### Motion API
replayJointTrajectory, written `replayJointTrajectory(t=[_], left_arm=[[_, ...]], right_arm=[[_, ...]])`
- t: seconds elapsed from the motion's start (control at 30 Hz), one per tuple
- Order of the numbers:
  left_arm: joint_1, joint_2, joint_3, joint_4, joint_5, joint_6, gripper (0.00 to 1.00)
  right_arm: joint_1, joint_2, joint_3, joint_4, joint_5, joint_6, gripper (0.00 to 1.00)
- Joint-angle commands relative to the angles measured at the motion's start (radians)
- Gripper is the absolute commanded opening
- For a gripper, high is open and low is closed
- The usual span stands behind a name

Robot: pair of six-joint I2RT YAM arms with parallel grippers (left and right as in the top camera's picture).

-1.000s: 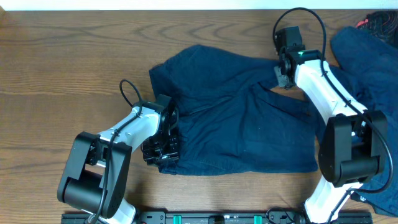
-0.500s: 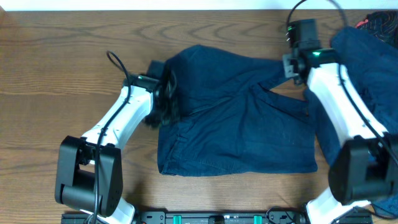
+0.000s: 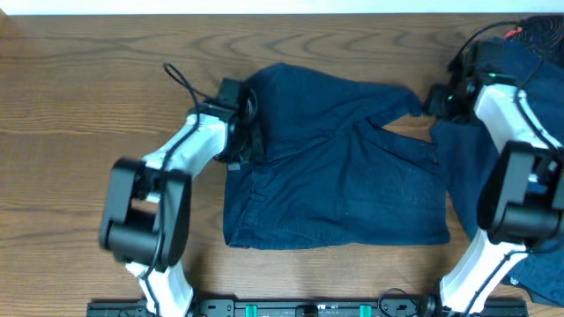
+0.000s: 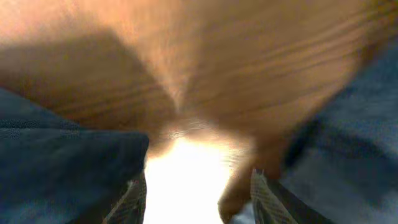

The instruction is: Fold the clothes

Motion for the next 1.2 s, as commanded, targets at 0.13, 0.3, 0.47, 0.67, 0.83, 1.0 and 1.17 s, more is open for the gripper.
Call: replayJointTrajectory(t=[0.13, 0.3, 0.47, 0.67, 0.83, 1.0, 1.17], left_arm=[[0.009, 0.043, -0.007, -0.156, -0.081, 0.013, 0.49], [0.01, 0.043, -0.007, -0.183, -0.119, 0.013, 0.49], [0.01, 0.043, -0.007, -0.168, -0.119, 0.013, 0.49], [0.01, 0.043, -0.007, -0.165, -0.119, 0.012, 0.49], [0.01, 0.043, -0.007, -0.164, -0.119, 0.012, 0.49], [0.01, 0.043, -0.007, -0.165, -0.119, 0.012, 0.5], [0.01, 0.043, -0.007, -0.165, -0.119, 0.012, 0.5]], right_arm=[[0.021, 0.082, 0.0, 0.0, -0.185, 0.029, 0.56], [0.037, 0.108, -0.001, 0.013, -0.333, 0.029, 0.59], [0.077, 0.108, -0.001, 0.039, -0.349, 0.028, 0.62], [0.135, 0.108, -0.001, 0.105, -0.298, 0.029, 0.67], [0.183, 0.116, -0.001, 0.14, -0.224, 0.024, 0.67], [0.218, 0.153, -0.001, 0.184, -0.178, 0.017, 0.68], [0.244, 0.195, -0.001, 0.229, -0.141, 0.005, 0.39]])
